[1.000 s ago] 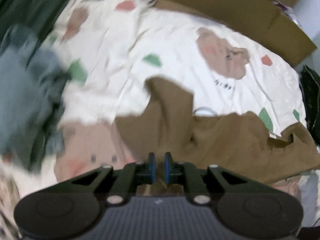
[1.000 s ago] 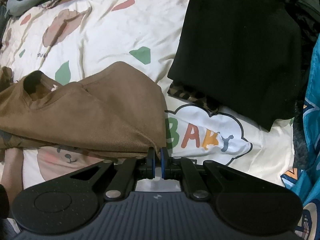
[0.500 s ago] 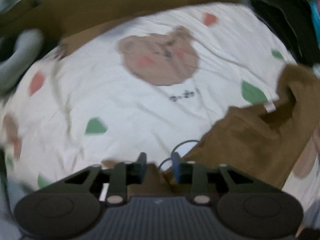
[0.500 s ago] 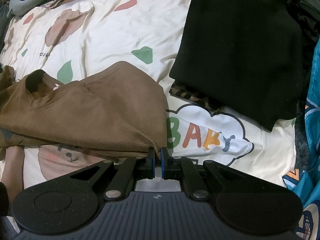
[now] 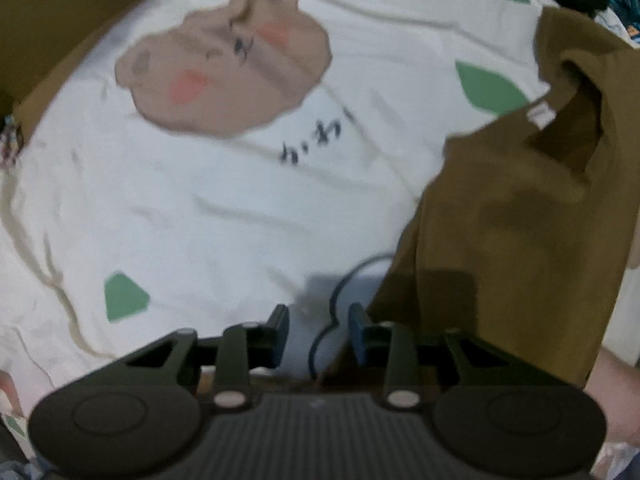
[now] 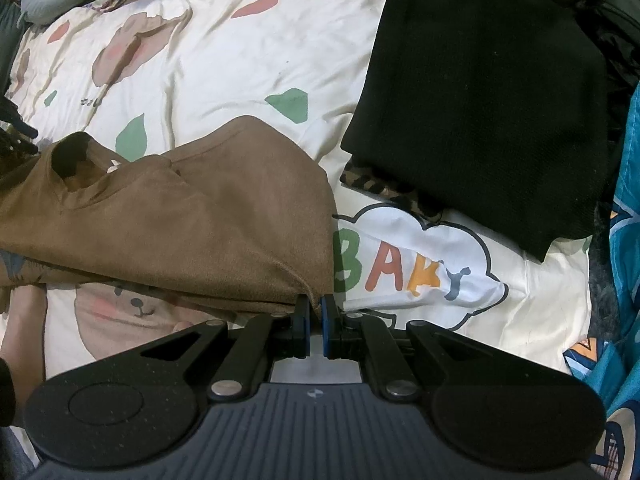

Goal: Fold clothes

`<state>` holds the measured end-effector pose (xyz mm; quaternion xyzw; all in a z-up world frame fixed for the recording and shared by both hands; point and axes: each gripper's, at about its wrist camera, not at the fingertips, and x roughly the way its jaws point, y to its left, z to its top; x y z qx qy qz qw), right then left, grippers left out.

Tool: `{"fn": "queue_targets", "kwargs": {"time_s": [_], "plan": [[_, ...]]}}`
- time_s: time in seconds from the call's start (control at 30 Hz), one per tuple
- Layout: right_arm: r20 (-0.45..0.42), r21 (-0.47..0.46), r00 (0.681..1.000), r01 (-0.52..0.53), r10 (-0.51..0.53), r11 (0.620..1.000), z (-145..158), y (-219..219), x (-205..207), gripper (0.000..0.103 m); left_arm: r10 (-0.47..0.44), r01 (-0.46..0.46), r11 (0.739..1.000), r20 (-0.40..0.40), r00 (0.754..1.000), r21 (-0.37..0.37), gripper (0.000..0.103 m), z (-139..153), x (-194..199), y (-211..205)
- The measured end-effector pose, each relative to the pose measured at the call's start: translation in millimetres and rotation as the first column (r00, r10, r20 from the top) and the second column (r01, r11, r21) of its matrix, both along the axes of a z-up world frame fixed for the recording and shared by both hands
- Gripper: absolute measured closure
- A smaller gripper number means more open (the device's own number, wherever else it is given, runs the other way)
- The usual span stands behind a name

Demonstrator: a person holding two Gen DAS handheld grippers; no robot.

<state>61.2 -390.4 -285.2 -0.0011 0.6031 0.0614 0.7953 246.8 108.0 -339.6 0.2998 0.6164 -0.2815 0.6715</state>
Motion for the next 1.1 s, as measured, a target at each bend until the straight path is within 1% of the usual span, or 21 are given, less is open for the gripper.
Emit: {"fn": "queue_targets", "kwargs": {"time_s": [0.13,0.3,0.37,0.5,0.57,0.63,0.67,0.77,0.87,0.93,0.97,1.03,1.1], "plan": [[-0.006,-0.003,1.0,-0.001,0.001,1.0,-2.4,0.0,-0.5,0.099,0.002,-0.001,1.0,-0.041,0.999,0.011,0.07,-7.7,-11.4,14.6],[-0.01,-0.014,1.0,-0.003,0.003,1.0,-5.2,2.7,0.8,0.099,0.043,-0.043,0.999,-0.048,0.998,0.003,0.073,-11.2,-19.3,29.4],[-0.013,-0.016,1.0,-0.002,0.001,1.0,-5.9,3.1,0.8,0.099,0.036,-0.036,0.999,-0.048,0.998,-0.001,0.075,-12.1,-22.7,29.5],[-0.017,-0.021,1.0,0.0,-0.001,1.0,-7.5,4.2,0.3,0.099,-0.021,0.021,1.0,-0.037,0.999,0.018,0.076,-16.3,-30.0,22.2],[-0.015,-0.024,1.0,0.0,0.0,1.0,-7.1,4.9,0.1,0.099,-0.034,0.035,0.999,-0.023,0.999,0.025,0.084,-16.9,-31.0,20.7],[-0.01,-0.028,1.0,-0.001,0.001,1.0,-5.8,5.4,0.1,0.099,-0.044,0.044,0.999,0.005,0.999,0.028,0.09,-13.4,-33.0,20.3],[-0.002,-0.031,1.0,0.0,0.0,1.0,-4.0,5.6,0.1,0.099,-0.049,0.049,0.998,0.02,0.999,0.028,0.095,-11.2,-34.2,20.1],[0.02,-0.04,1.0,-0.004,0.005,0.999,3.2,7.3,1.5,0.099,-0.071,0.07,0.997,0.098,0.993,0.015,0.097,3.8,-39.3,21.2],[0.046,-0.048,0.999,-0.011,0.013,0.999,12.4,8.6,4.5,0.099,-0.06,0.063,0.998,0.188,0.98,-0.008,0.097,25.9,-43.9,26.5],[0.064,-0.052,0.998,-0.016,0.019,0.999,19.1,9.0,8.2,0.099,-0.043,0.047,0.999,0.247,0.968,-0.012,0.097,41.1,-45.5,28.9],[0.073,-0.053,0.997,-0.019,0.022,0.998,22.4,9.4,10.2,0.099,-0.041,0.044,0.999,0.279,0.959,-0.003,0.097,48.8,-45.4,29.3],[0.092,-0.06,0.995,-0.025,0.031,0.998,28.4,11.8,15.2,0.099,-0.044,0.04,0.999,0.344,0.938,0.02,0.097,65.3,-46.7,29.8],[0.111,-0.065,0.993,-0.03,0.038,0.997,34.1,14.3,20.9,0.099,-0.032,0.023,0.999,0.394,0.919,0.027,0.098,78.3,-49.3,37.1]]}}
